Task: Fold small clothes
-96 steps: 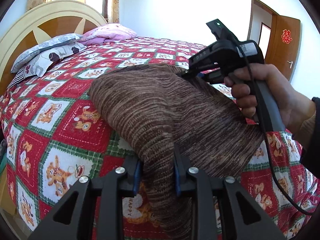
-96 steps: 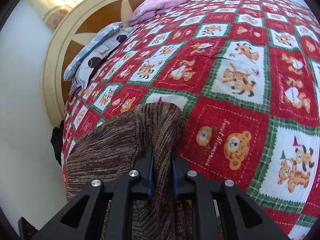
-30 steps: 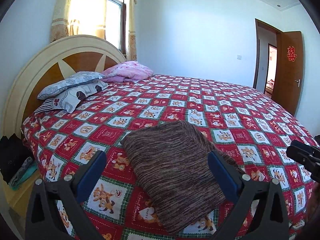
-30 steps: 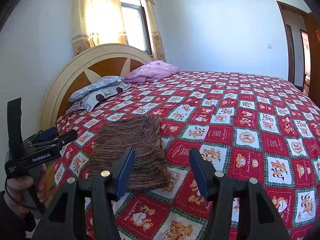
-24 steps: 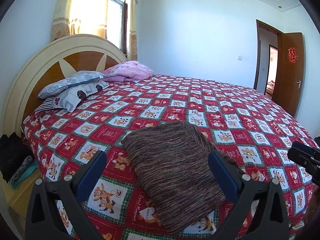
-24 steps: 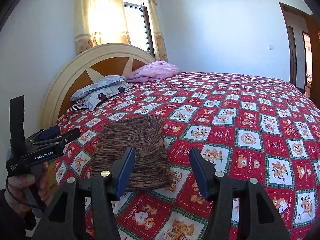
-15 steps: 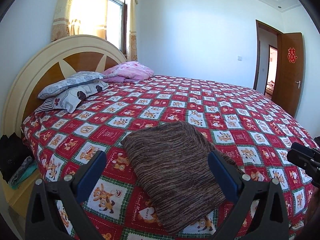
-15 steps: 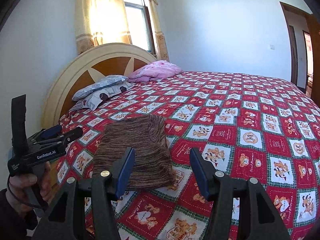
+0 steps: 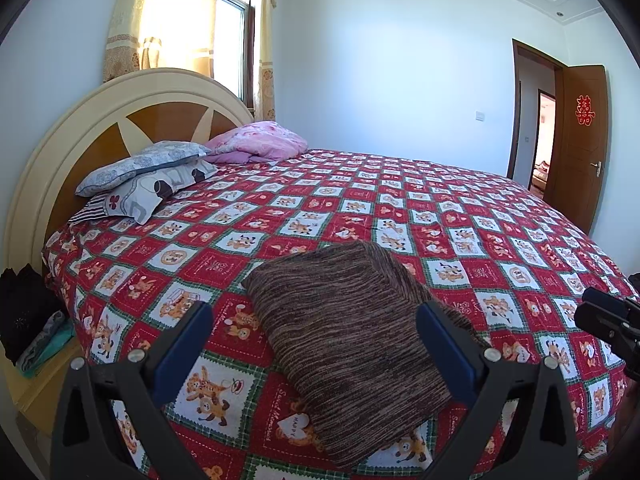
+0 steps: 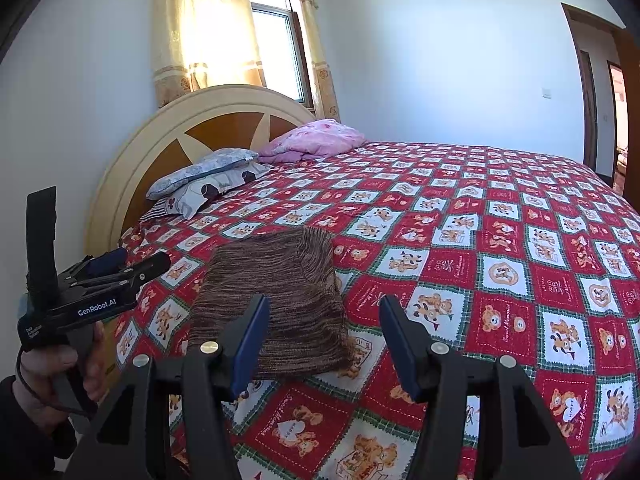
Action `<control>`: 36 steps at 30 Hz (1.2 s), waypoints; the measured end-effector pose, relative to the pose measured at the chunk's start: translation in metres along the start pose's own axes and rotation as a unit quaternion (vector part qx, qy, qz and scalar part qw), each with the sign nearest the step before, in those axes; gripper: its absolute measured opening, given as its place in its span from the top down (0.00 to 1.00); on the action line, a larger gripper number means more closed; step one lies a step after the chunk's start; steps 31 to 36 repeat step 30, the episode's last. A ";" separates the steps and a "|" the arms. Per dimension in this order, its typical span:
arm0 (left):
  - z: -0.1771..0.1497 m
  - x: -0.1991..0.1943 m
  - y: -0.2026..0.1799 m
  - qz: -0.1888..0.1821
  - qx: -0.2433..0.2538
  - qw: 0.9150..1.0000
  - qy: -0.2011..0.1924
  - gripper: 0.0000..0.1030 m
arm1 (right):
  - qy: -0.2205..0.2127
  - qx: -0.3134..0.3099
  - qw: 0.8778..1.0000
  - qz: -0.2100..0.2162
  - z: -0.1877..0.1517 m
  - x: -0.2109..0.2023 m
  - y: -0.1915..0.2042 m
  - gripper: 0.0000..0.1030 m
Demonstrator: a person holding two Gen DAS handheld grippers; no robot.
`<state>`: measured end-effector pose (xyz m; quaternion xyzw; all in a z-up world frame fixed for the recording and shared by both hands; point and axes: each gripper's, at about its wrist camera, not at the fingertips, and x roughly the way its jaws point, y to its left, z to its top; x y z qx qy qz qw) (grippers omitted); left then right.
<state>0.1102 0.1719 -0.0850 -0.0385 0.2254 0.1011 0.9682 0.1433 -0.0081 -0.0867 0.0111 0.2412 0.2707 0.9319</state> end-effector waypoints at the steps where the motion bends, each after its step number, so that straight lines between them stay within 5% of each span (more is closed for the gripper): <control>1: 0.000 0.000 0.000 0.000 0.000 1.000 0.000 0.00 | -0.001 0.000 1.000 0.000 0.000 -0.001 0.000 0.43; 18: 0.000 -0.002 -0.006 0.000 0.013 1.000 0.001 0.00 | -0.048 -0.015 0.999 -0.006 0.005 -0.020 0.006 0.42; 36: -0.001 -0.001 0.000 0.005 0.006 1.000 -0.002 0.00 | -0.041 -0.024 0.999 0.003 0.003 -0.016 0.009 0.41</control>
